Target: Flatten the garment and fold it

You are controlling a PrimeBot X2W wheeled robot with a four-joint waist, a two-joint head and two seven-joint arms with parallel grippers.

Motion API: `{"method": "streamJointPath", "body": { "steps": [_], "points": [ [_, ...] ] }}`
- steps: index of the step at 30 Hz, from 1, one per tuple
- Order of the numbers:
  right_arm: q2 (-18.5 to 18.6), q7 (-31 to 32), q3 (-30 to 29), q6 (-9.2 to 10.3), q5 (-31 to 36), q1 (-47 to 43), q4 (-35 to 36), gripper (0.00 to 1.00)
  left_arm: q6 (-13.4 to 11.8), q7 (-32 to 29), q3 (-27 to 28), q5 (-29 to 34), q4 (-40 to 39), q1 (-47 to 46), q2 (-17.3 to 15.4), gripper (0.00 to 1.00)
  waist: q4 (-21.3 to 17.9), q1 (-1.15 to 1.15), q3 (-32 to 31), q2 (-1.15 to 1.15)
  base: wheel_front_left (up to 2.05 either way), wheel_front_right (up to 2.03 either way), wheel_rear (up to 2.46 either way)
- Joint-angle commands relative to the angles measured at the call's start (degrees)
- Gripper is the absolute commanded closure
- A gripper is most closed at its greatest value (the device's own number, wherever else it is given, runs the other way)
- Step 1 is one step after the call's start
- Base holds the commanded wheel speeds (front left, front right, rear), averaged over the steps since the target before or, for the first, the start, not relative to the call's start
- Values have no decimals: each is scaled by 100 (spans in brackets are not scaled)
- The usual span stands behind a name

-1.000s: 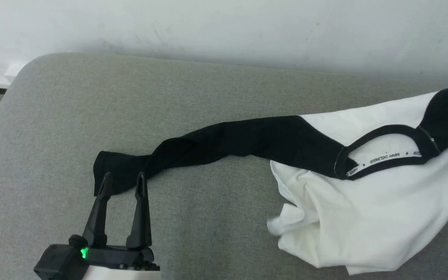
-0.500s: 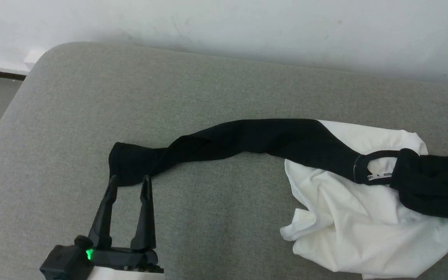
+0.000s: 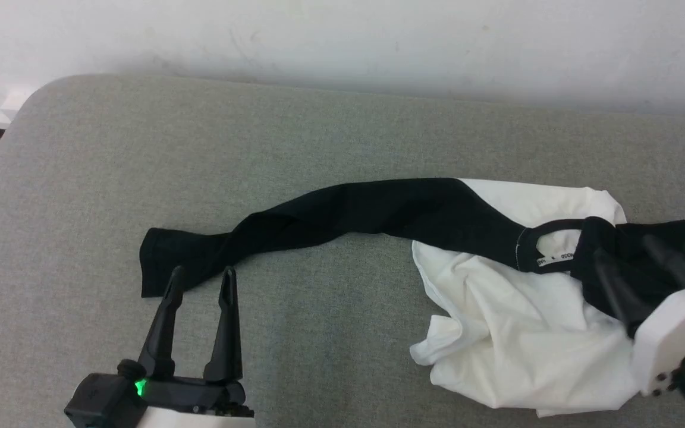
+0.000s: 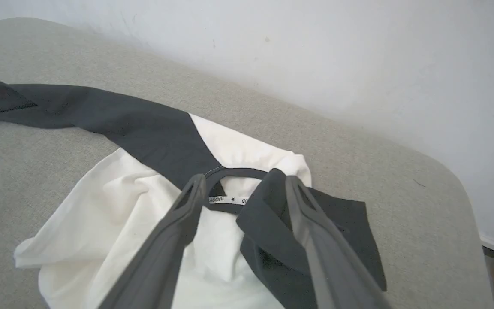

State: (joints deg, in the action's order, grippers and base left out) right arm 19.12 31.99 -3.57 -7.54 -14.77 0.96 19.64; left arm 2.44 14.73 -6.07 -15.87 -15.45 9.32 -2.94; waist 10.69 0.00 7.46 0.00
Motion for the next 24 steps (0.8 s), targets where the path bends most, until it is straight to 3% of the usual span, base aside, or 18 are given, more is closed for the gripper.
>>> {"method": "streamJointPath", "body": {
  "steps": [1,6,14,16,17,24],
  "points": [
    [7,101,162,5,-87,-124,-6,0,-18,27,-2,69,-21,-52,6,0,-7,0,29,0,0,0,0],
    [78,294,886,5,-298,-237,-572,0,28,27,-45,90,24,-117,6,0,117,0,80,0,0,0,0],
    [97,394,1879,5,-328,409,-2502,0,103,27,-20,107,135,-144,6,0,372,0,105,0,0,0,0],
    [47,422,1978,5,-375,576,-2822,90,114,27,11,106,141,-145,6,0,396,0,108,0,0,0,0],
    [42,445,2035,5,-388,656,-2919,100,118,27,25,102,145,-148,6,0,400,0,109,0,0,0,0],
    [-26,108,2233,5,-682,1435,-2574,100,103,27,24,58,184,-159,6,0,288,0,29,0,0,0,0]
  ]
}}
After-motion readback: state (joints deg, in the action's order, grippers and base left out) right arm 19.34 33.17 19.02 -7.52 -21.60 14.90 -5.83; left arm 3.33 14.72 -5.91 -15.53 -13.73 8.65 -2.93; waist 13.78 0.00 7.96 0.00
